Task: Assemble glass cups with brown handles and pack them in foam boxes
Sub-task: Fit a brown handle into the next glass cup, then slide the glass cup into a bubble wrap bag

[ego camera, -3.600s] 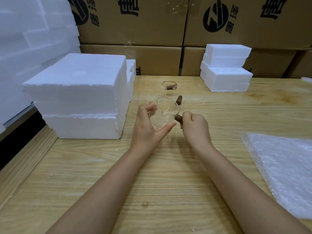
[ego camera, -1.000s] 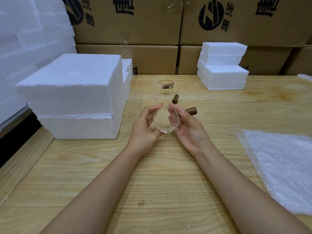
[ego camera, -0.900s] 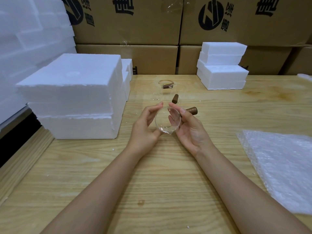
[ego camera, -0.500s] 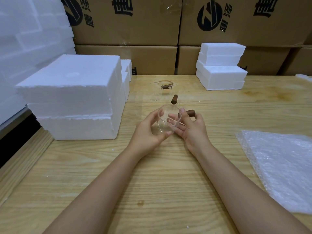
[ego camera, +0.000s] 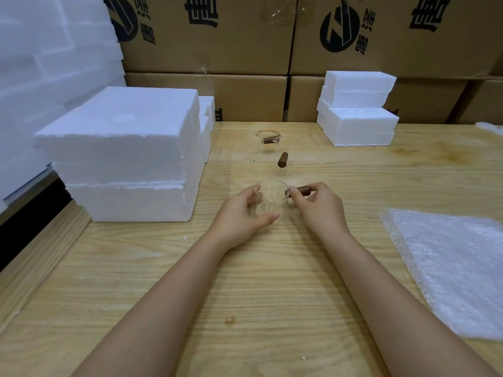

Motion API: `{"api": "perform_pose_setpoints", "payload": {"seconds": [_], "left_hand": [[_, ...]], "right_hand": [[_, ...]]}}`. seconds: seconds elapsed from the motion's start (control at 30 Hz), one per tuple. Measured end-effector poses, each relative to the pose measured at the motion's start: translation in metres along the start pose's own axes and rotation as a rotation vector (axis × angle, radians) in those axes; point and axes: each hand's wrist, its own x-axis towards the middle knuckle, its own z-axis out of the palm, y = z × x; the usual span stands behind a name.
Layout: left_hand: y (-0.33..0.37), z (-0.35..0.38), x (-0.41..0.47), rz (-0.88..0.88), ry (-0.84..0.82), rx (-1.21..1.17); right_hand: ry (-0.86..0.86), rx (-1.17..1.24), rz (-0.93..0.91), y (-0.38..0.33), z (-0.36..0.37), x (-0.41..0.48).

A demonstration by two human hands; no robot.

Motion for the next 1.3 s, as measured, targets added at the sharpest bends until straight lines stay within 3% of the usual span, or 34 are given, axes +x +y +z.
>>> {"api": "perform_pose_setpoints", "payload": {"seconds": [0.1,0.17,0.27,0.37,0.47,0.63,0.8,1.03,1.17,1.3], "left_hand": [[-0.002,0.001,0.001,-0.001,0.027,0.051],[-0.001,0.0,0.002,-0.035,0.075,0.065],[0.001,0.0,0.004,-0.085,0.171,0.095],[0.0,0.0,0.006,-0.134,0.22,0.084],[0.0,0.0,0.008,-0.134,0.26,0.088],[0.002,-0.001,0.006,-0.075,0.294,0.048],[0.007,0.001,-0.001,0.035,0.356,-0.002],[0.014,0.003,-0.009,0.206,0.414,0.157],[0.018,0.002,-0.013,0.282,0.434,0.206],[0.024,0.001,-0.016,0.414,0.551,0.322]], "right_hand": [[0.009,-0.166,-0.001,-0.006,-0.024,0.005],[0.008,-0.445,0.012,-0.005,-0.053,0.014],[-0.166,-0.856,0.205,0.002,-0.102,0.024],[-0.335,-0.982,0.325,0.015,-0.132,0.024],[-0.387,-0.928,0.399,0.026,-0.143,0.02],[-0.29,-0.728,0.451,0.037,-0.149,0.024],[-0.227,-0.74,0.508,0.04,-0.158,0.027],[-0.138,-0.661,0.545,0.054,-0.162,0.031],[-0.097,-0.641,0.479,0.057,-0.169,0.035],[0.11,-0.543,0.155,0.052,-0.174,0.04]]}}
